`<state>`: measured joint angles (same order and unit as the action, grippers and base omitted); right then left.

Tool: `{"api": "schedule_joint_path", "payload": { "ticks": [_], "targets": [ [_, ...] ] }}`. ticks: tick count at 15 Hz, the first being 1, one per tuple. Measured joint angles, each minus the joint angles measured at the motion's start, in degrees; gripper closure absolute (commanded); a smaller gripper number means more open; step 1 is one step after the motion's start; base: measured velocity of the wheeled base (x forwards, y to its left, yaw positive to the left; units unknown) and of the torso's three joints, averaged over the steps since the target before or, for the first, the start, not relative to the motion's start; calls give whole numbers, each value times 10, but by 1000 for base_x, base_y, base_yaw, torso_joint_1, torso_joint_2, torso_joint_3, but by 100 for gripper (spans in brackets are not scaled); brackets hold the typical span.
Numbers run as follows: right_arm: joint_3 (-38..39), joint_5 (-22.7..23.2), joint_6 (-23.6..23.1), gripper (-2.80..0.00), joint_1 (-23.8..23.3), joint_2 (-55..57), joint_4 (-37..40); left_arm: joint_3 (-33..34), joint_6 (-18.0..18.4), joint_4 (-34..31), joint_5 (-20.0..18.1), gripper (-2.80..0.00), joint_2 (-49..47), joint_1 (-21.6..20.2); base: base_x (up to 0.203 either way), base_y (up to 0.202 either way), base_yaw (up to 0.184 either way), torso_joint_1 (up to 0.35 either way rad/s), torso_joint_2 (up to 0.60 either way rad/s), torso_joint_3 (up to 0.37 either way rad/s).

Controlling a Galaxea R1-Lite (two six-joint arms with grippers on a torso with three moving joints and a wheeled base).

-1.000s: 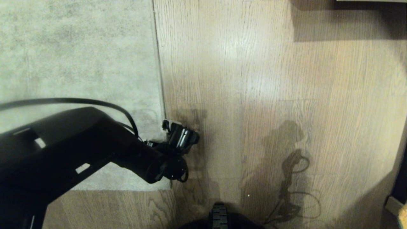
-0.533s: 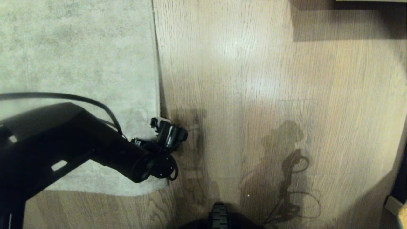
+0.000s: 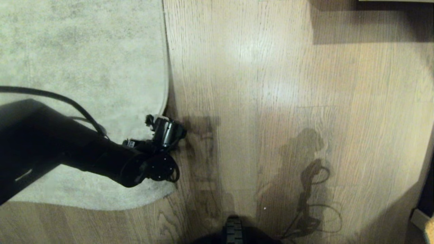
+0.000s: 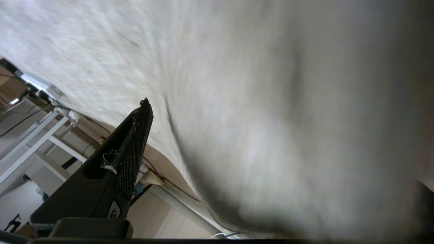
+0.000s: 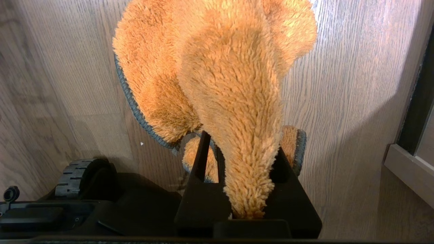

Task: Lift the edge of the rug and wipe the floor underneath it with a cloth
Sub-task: Lift up the carpet

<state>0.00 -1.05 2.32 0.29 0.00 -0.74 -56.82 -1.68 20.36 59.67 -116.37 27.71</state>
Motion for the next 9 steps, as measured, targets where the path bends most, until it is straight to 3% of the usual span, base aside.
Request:
{"api": "schedule_joint_path", "payload": {
  "ticks": [7, 9],
  "targets": [
    [0, 0, 0, 0, 0, 0, 0, -56, 13, -1, 5, -280, 5, 8, 0, 0, 0, 0, 0, 0],
    [0, 0, 0, 0, 0, 0, 0, -62, 31, 1, 12, -280, 7, 10, 0, 0, 0, 0, 0, 0]
  ]
}}
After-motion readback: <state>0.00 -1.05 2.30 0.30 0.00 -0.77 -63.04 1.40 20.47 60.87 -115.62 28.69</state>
